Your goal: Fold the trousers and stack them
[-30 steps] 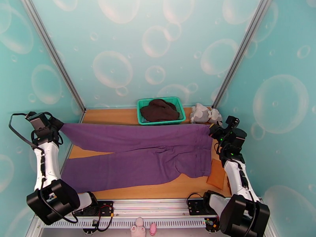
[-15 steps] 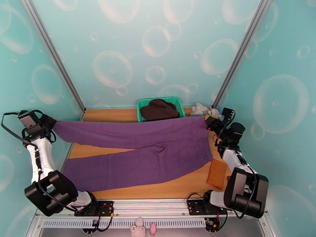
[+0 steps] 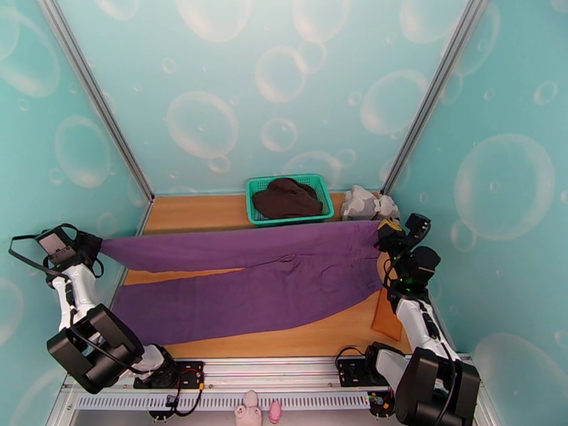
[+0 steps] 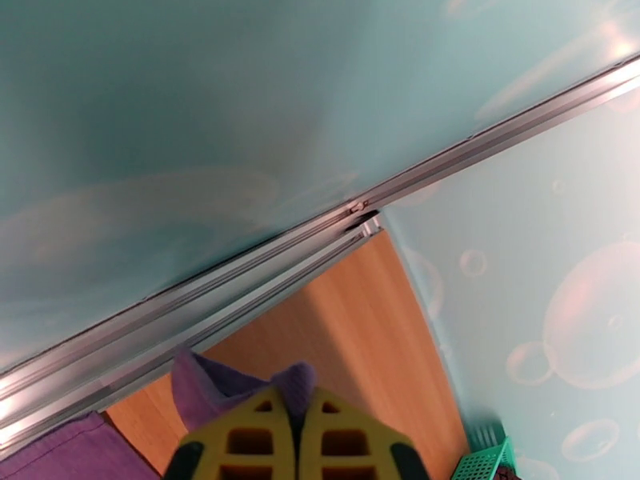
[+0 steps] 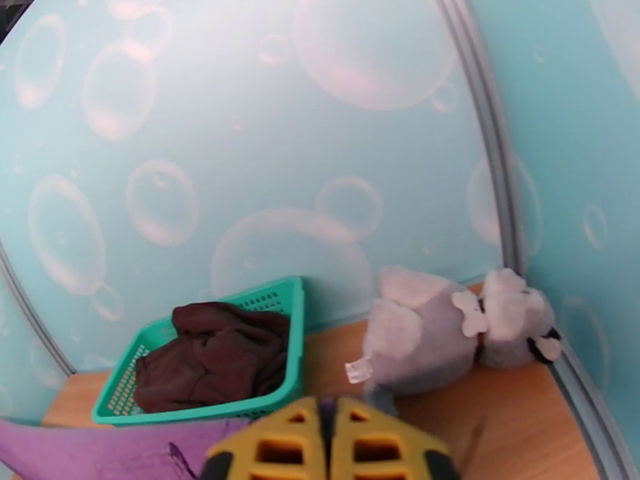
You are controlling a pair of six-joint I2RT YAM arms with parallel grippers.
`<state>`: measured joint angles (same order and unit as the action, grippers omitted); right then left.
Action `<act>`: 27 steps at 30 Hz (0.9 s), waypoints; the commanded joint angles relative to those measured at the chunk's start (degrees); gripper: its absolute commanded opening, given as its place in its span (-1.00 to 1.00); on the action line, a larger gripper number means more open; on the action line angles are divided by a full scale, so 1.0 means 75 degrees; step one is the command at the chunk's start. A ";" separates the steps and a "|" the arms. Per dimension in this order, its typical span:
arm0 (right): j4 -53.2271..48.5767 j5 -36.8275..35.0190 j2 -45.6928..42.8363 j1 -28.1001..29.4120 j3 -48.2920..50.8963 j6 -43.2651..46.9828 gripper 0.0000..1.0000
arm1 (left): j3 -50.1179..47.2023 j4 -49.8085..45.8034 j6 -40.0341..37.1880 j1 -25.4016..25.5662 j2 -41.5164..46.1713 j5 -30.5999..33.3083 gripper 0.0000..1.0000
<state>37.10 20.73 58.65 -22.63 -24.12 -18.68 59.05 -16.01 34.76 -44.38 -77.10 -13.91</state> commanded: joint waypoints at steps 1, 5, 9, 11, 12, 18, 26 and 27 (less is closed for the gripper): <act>0.0276 -0.1004 -0.0158 -0.0151 0.0437 0.0349 -1.00 | -0.0417 0.0547 0.0147 -0.0265 0.0488 0.0305 -1.00; 0.0146 -0.1083 -0.0028 -0.0325 0.0631 0.0261 -1.00 | -0.0711 0.0459 0.0217 -0.0520 0.0796 0.0333 -1.00; 0.0538 -0.0674 -0.0010 -0.0416 0.0835 0.0172 -1.00 | -0.1035 0.0434 0.0267 -0.0841 0.1164 0.0497 -1.00; 0.0665 -0.0533 -0.0090 -0.0416 0.0903 0.0267 -1.00 | -0.1153 0.0447 0.0320 -0.1040 0.1305 0.0437 -1.00; 0.0693 -0.0494 -0.0159 -0.0423 0.0950 0.0337 -1.00 | -0.1211 0.0458 0.0333 -0.1128 0.1365 0.0437 -1.00; 0.0553 -0.1218 -0.0838 -0.0457 0.1455 0.0244 -1.00 | -0.1894 0.0660 0.0501 -0.1468 0.1693 0.0180 -1.00; 0.0121 -0.1878 -0.1975 -0.0572 0.2097 -0.0164 -1.00 | -0.2564 0.0933 0.0730 -0.1934 0.1957 -0.0532 -1.00; 0.0135 -0.1895 -0.2034 -0.0591 0.2130 -0.0164 -1.00 | -0.2603 0.0961 0.0760 -0.1934 0.2040 -0.0624 -1.00</act>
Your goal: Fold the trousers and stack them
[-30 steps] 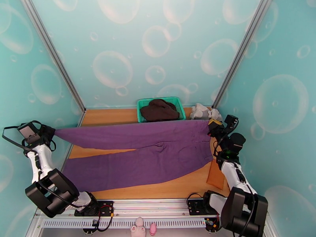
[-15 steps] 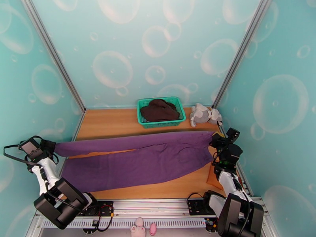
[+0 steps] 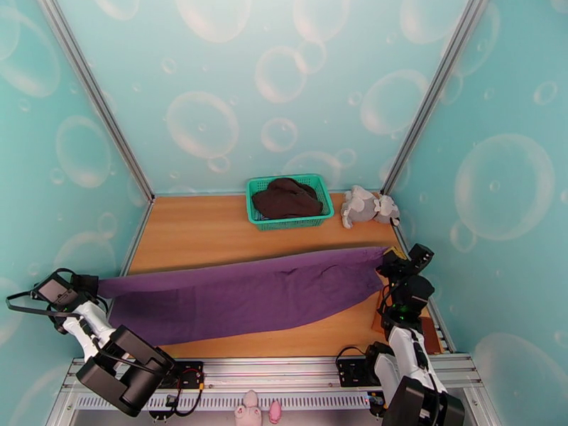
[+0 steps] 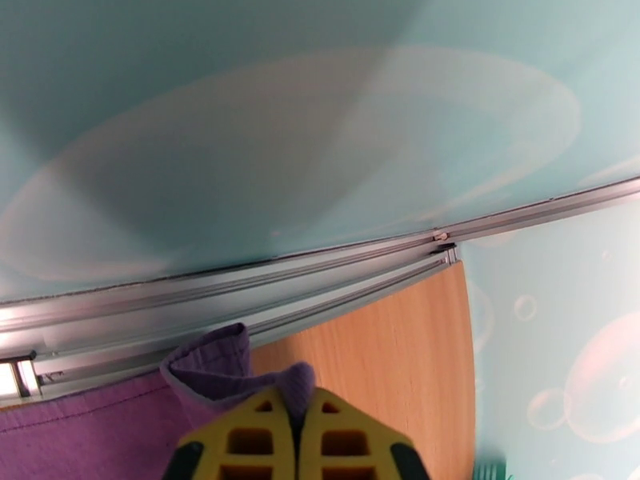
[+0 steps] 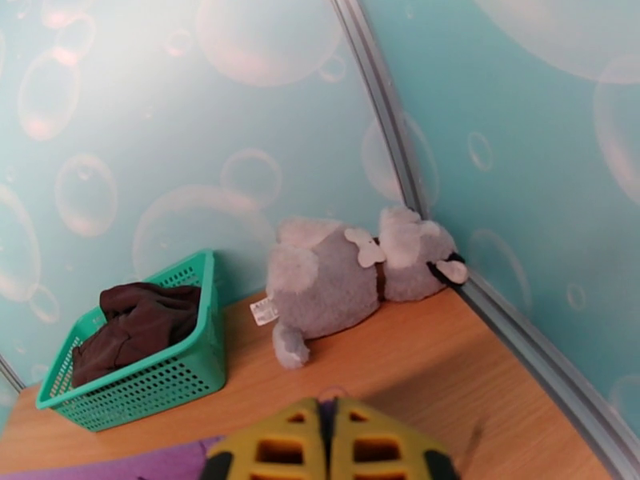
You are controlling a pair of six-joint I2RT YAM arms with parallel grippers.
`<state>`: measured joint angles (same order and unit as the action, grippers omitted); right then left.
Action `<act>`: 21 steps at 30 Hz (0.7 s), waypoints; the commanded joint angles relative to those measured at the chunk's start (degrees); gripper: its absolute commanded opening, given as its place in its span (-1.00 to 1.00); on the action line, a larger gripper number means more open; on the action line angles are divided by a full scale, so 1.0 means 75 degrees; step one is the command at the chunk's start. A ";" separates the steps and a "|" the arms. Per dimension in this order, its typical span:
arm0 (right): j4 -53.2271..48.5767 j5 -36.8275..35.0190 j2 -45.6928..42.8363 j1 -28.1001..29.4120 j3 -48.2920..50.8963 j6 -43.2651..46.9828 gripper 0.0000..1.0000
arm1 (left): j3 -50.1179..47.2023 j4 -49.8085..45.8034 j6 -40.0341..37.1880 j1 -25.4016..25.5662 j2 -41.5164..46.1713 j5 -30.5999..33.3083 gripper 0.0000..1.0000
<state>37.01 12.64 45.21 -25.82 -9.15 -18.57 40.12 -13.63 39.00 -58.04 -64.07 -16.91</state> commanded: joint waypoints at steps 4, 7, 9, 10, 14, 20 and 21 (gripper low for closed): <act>0.0205 -0.0857 -0.0143 -0.0178 0.0126 -0.0313 -0.98 | -0.0170 0.0526 0.0284 -0.0112 0.0811 -0.0258 -1.00; 0.0342 -0.0721 -0.0052 -0.0187 0.0138 -0.0243 -0.93 | -0.0187 0.0358 0.0295 -0.0107 0.1139 -0.0066 -1.00; 0.0342 -0.0848 -0.0100 -0.0200 0.0185 -0.0272 -0.82 | -0.0215 0.0278 0.0304 -0.0124 0.1250 0.0003 -1.00; 0.0301 -0.0927 -0.0169 -0.0201 0.0217 -0.0288 -0.72 | -0.0256 0.0248 0.0320 -0.0136 0.1285 -0.0007 -1.00; 0.0323 -0.1100 -0.0493 -0.0276 0.0427 -0.0278 -0.64 | -0.0550 0.0299 0.0524 -0.0300 0.1426 -0.0344 -1.00; -0.0121 -0.1930 -0.1394 -0.0434 0.0654 -0.0506 -0.41 | -0.0864 0.0391 0.0782 -0.0644 0.1859 -0.0953 -0.74; -0.0152 -0.2017 -0.1508 -0.0444 0.0685 -0.0521 -0.41 | -0.0918 0.0430 0.0816 -0.0640 0.1948 -0.1053 -0.65</act>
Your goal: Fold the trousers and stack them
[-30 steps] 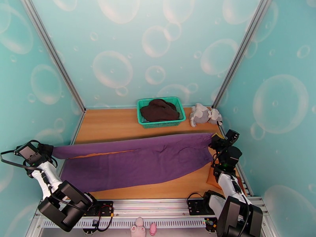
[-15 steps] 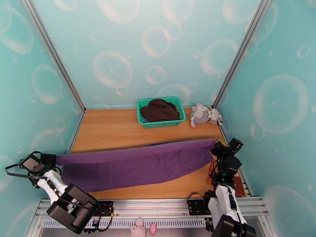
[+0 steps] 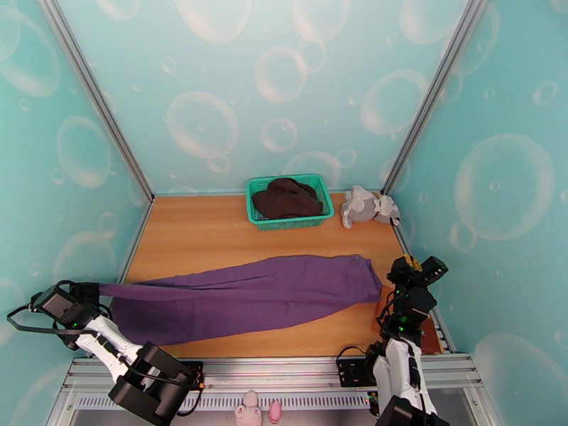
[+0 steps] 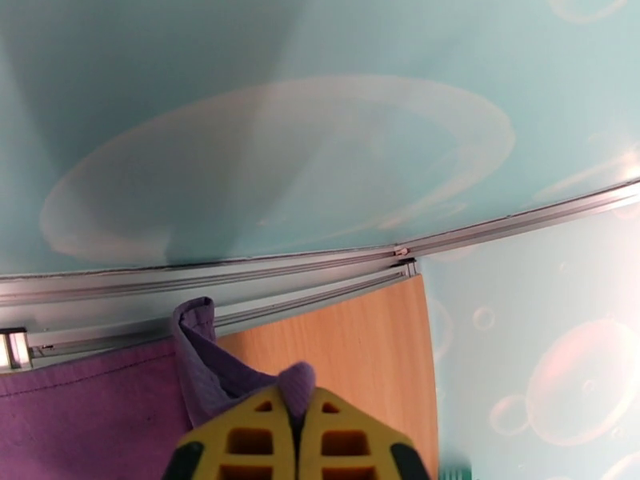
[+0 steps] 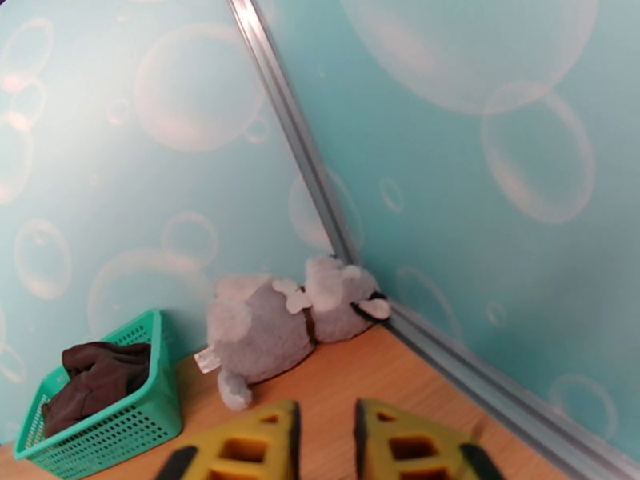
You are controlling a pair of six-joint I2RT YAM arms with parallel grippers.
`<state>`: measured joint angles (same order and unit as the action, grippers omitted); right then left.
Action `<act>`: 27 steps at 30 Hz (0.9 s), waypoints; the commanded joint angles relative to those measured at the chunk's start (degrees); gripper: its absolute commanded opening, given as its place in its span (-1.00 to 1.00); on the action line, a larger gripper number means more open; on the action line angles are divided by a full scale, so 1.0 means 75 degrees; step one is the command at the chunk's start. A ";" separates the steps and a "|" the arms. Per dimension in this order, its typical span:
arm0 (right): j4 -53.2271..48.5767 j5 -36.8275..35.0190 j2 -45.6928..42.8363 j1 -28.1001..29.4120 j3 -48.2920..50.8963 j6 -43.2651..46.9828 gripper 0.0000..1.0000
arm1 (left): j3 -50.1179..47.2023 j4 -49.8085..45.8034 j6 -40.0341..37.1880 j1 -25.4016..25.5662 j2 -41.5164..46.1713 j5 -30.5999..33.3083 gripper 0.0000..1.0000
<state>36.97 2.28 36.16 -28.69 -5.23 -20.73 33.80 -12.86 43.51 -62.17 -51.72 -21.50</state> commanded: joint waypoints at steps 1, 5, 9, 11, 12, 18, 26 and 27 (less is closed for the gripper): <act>-0.0145 -0.0676 -0.0403 -0.0066 0.0199 -0.0201 -0.39 | -0.0143 0.0354 0.0243 -0.0090 0.0418 -0.0522 -0.55; -0.0509 -0.0229 -0.0460 -0.0067 -0.0064 -0.0225 -0.28 | -0.0321 0.0415 0.0141 -0.0071 0.0900 -0.1043 -0.31; -0.2575 0.0608 -0.0086 0.0030 -0.1244 -0.1294 -0.30 | -0.0316 0.0222 -0.0187 0.0428 0.1562 -0.0737 -0.30; -0.3632 0.1319 0.0237 0.0389 -0.1759 -0.1469 -0.28 | -0.0267 0.0171 -0.0398 0.1242 0.1866 -0.0226 -0.29; -0.4054 0.1372 0.0364 0.0669 -0.1897 -0.1372 -0.26 | -0.0180 0.0137 -0.0528 0.1732 0.1907 0.0015 -0.28; -0.6568 0.0979 0.1162 0.1915 -0.2804 -0.0926 -0.02 | 0.0760 -0.0393 -0.1950 0.7220 0.0768 0.1481 -0.27; -0.7966 0.1431 0.1026 0.1040 -0.2904 -0.1905 0.24 | 0.0603 0.1041 -0.3178 1.3770 -0.1709 0.2522 -0.17; -0.8275 0.1167 0.0958 0.1074 -0.3022 -0.1922 0.24 | 0.0602 0.1200 -0.3293 1.4148 -0.2050 0.2460 -0.17</act>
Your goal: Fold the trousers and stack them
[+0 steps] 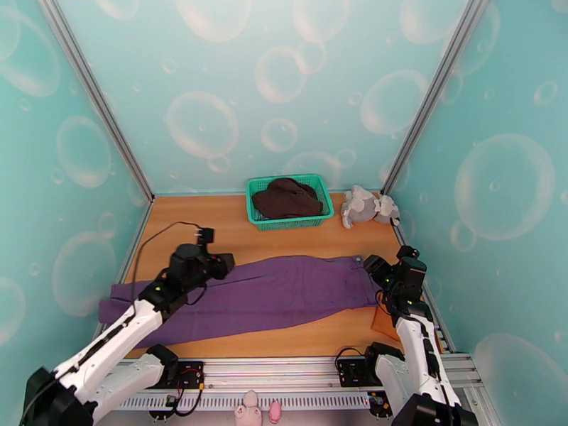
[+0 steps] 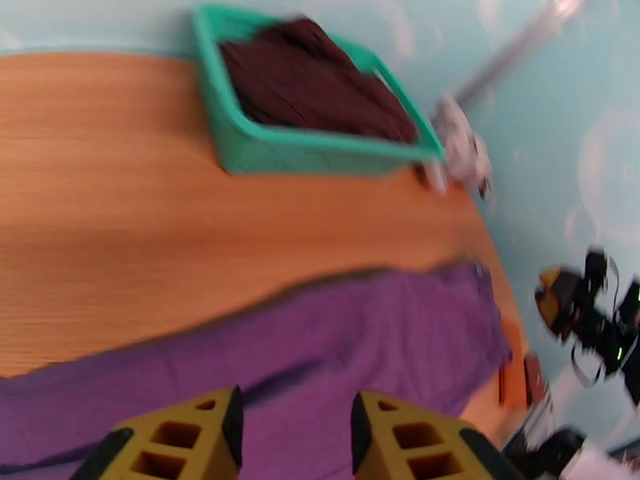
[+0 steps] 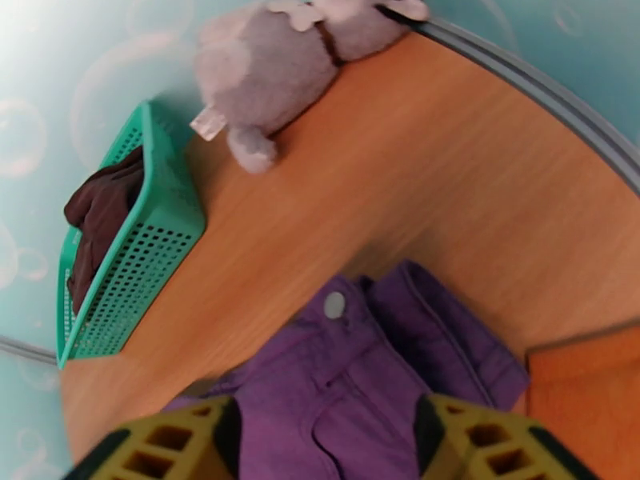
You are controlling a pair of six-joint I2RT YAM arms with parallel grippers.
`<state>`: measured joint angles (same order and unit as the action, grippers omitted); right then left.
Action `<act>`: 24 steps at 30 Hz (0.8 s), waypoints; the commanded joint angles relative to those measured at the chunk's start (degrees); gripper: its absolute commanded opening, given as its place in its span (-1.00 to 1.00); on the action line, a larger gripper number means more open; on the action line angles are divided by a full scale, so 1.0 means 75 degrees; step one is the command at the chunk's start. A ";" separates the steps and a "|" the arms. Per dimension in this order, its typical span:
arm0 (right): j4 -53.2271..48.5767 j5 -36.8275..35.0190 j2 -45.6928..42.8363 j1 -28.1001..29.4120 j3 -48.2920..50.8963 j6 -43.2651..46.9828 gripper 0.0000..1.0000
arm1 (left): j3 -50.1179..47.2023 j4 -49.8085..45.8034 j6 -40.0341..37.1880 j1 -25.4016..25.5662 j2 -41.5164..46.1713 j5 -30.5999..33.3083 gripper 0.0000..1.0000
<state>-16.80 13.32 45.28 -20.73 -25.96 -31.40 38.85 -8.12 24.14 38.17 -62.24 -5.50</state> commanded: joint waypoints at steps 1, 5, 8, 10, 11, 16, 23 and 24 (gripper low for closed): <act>-0.1485 -0.0737 -0.0326 0.0114 -0.0407 -0.0563 0.25 | -0.0078 0.0782 -0.0849 0.1213 -0.1023 0.0362 -0.17; -0.2161 -0.1458 -0.0246 0.0362 -0.0572 -0.0724 0.26 | 0.0101 0.1970 -0.1694 0.2765 -0.2202 0.1144 -0.17; -0.2089 -0.0512 0.0153 0.0415 -0.0419 -0.1072 0.28 | 0.0357 0.2525 -0.2178 0.3200 -0.2796 0.1147 -0.17; -0.2173 -0.0534 0.0220 0.0696 -0.0225 -0.1416 0.29 | 0.0331 0.2884 -0.2450 0.3231 -0.3026 0.0776 -0.17; -0.2274 -0.0726 0.0187 0.0907 -0.0156 -0.1585 0.29 | 0.0313 0.3010 -0.2585 0.3230 -0.3165 0.0720 -0.17; -0.2700 -0.1327 0.0410 0.1882 0.0153 -0.2655 0.29 | 0.0418 0.3206 -0.2744 0.3187 -0.3725 0.1183 -0.17; -0.2663 -0.2322 0.0747 0.3094 0.0577 -0.3959 0.27 | 0.0246 0.3649 -0.2557 0.3146 -0.3668 0.1278 -0.17; -0.2752 -0.2416 0.0772 0.3115 0.0529 -0.3970 0.27 | 0.0208 0.3640 -0.2528 0.3121 -0.3656 0.1318 -0.17</act>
<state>-35.92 0.05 50.85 1.83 -21.71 -55.75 40.51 16.12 5.74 62.15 -90.15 2.81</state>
